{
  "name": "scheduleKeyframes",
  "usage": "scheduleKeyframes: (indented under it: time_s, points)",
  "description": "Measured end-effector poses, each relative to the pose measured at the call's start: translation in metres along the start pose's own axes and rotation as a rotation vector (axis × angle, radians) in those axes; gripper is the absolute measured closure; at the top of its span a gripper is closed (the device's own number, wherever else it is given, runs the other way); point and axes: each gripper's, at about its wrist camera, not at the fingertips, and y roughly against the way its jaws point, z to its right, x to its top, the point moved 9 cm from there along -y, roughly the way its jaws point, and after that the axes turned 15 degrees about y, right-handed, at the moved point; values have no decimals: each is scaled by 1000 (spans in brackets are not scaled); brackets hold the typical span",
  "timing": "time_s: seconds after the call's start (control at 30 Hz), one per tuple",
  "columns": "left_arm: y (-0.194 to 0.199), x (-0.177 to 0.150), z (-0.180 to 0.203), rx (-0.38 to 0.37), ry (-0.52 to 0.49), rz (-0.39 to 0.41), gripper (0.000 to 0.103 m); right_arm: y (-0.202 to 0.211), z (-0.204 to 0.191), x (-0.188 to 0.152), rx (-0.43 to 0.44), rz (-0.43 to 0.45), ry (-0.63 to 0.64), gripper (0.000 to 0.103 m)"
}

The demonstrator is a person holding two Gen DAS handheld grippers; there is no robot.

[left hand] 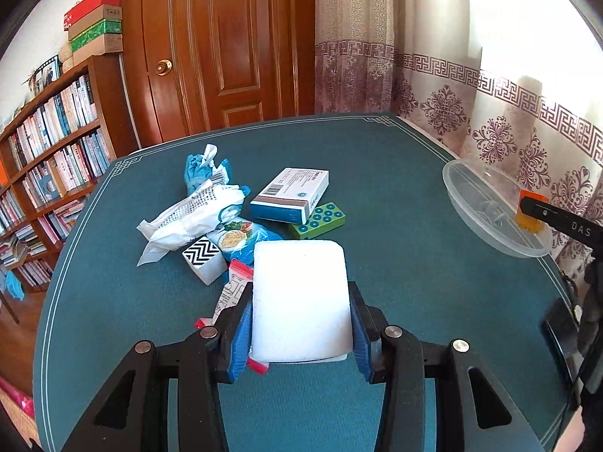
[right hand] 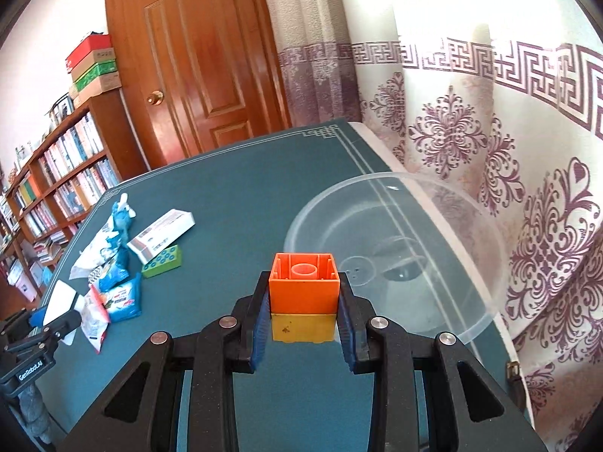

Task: Organize objects
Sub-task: 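Release the block into the clear bowl with the right tool while the left tool carries the sponge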

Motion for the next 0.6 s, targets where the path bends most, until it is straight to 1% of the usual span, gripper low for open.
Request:
scheduleKeyframes:
  time_s: [0.13,0.27,0.3,0.4,0.6]
  points:
    - [-3,0,21,-22,-34,-8,56,-6,35,-5,-56,-17,-46,70]
    - [-8,-1,40,-49,-62,-23,56,-12,63,-12,-106,-27,-86,70]
    - [-10,-1,44,-57,-65,-28,56,-13,68,-14,-112,-31,-98,68]
    - [-14,-2,59,-82,-75,-44,56,-13,80,-20,-114,-31,-131,52]
    - [-23,-1,90,-127,-111,-66,56,-9,83,-29,-119,-26,-123,51]
